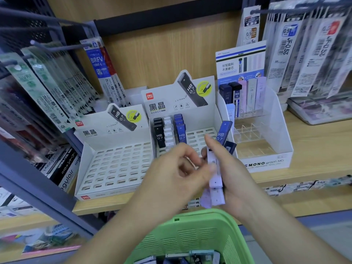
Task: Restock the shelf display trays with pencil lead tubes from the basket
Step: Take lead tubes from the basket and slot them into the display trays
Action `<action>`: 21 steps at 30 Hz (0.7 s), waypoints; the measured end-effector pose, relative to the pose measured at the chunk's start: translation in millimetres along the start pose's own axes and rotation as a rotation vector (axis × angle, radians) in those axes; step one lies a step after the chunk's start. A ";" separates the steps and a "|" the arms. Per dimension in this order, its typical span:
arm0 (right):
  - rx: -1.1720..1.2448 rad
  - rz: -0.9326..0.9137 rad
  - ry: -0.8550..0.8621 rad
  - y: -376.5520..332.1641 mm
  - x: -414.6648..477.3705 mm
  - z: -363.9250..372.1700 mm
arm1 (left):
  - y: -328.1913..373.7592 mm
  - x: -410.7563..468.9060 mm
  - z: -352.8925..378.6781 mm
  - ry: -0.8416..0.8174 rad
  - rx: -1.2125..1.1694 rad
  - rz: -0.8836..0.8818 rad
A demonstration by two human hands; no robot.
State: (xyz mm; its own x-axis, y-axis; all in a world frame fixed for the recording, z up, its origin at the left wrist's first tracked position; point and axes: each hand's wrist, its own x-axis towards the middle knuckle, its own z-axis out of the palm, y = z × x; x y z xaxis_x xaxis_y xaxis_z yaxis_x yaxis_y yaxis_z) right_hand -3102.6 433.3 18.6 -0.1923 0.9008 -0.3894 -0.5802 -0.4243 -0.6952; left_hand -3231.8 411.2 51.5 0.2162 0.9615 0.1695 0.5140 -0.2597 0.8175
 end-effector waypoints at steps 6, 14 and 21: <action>-0.132 -0.098 0.082 -0.2 -5.5 4.1 | 7.6 -4.9 7.4 -0.048 -0.004 -0.085; -0.080 -0.055 -0.177 -15.8 -8.0 -2.5 | 11.3 1.2 -6.9 -0.173 -0.435 -0.165; -0.138 -0.185 -0.231 -26.1 -12.7 -14.9 | 6.9 8.0 -13.0 -0.201 -0.535 -0.154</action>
State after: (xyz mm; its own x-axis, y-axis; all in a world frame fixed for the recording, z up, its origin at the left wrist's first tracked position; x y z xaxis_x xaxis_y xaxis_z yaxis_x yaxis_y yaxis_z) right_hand -3073.2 431.6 32.7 -0.2768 0.9543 -0.1123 -0.5127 -0.2455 -0.8227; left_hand -3237.3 418.2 65.7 0.3526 0.9350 -0.0379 0.0728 0.0130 0.9973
